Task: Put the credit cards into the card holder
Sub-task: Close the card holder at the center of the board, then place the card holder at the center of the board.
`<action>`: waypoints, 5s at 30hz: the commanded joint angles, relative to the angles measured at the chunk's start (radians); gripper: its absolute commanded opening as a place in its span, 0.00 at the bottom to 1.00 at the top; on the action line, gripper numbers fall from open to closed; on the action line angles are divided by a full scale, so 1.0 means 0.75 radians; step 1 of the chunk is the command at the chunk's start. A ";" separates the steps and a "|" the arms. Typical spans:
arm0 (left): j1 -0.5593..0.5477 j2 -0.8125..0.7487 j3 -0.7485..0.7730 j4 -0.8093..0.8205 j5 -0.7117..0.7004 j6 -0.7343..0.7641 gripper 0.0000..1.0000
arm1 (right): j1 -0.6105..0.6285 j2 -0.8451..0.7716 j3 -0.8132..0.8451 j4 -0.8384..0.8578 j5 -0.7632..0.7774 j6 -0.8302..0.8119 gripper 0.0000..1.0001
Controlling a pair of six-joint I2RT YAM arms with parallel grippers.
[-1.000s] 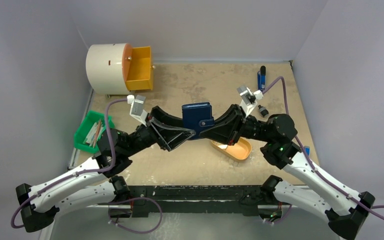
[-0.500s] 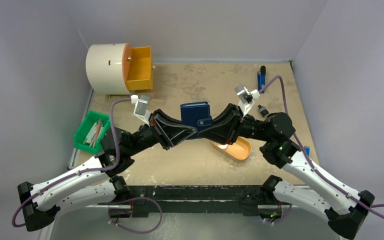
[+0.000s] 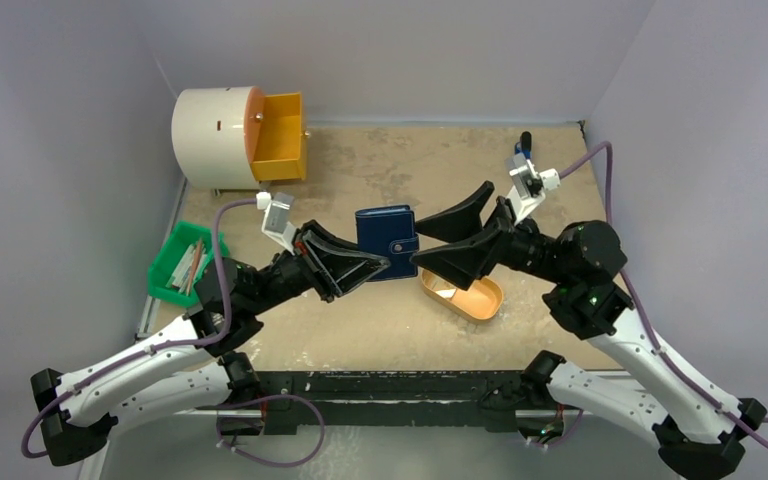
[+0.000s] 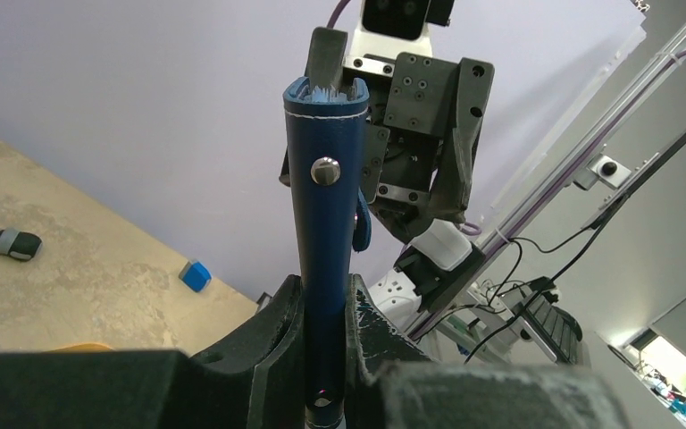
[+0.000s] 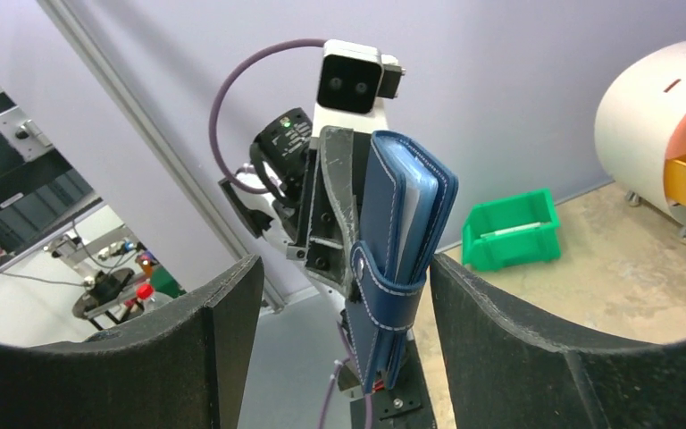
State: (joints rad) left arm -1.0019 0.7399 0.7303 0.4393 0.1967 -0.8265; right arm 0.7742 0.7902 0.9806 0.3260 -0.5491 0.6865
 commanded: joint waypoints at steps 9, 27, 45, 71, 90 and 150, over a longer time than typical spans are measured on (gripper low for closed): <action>-0.002 -0.005 0.036 0.030 -0.009 0.025 0.00 | 0.003 0.118 0.167 -0.197 0.071 -0.072 0.80; -0.002 0.001 0.035 0.031 -0.004 0.020 0.00 | 0.006 0.151 0.181 -0.267 0.092 -0.087 0.46; -0.002 -0.074 0.072 -0.310 -0.401 0.144 0.00 | 0.006 -0.143 0.091 -0.505 0.362 -0.324 0.77; 0.284 0.661 0.176 -0.942 -0.806 0.005 0.00 | 0.005 -0.017 -0.158 -0.984 1.006 -0.232 0.76; 0.618 1.336 0.186 0.043 0.038 -0.360 0.00 | 0.004 -0.076 -0.277 -0.918 0.937 -0.175 0.76; 0.650 1.442 0.320 -0.471 -0.326 -0.105 0.44 | 0.004 -0.033 -0.271 -0.930 0.959 -0.182 0.75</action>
State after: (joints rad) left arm -0.5182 1.8416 0.9600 0.1673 0.0029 -0.9474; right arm 0.7769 0.7654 0.7765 -0.3985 0.1623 0.5491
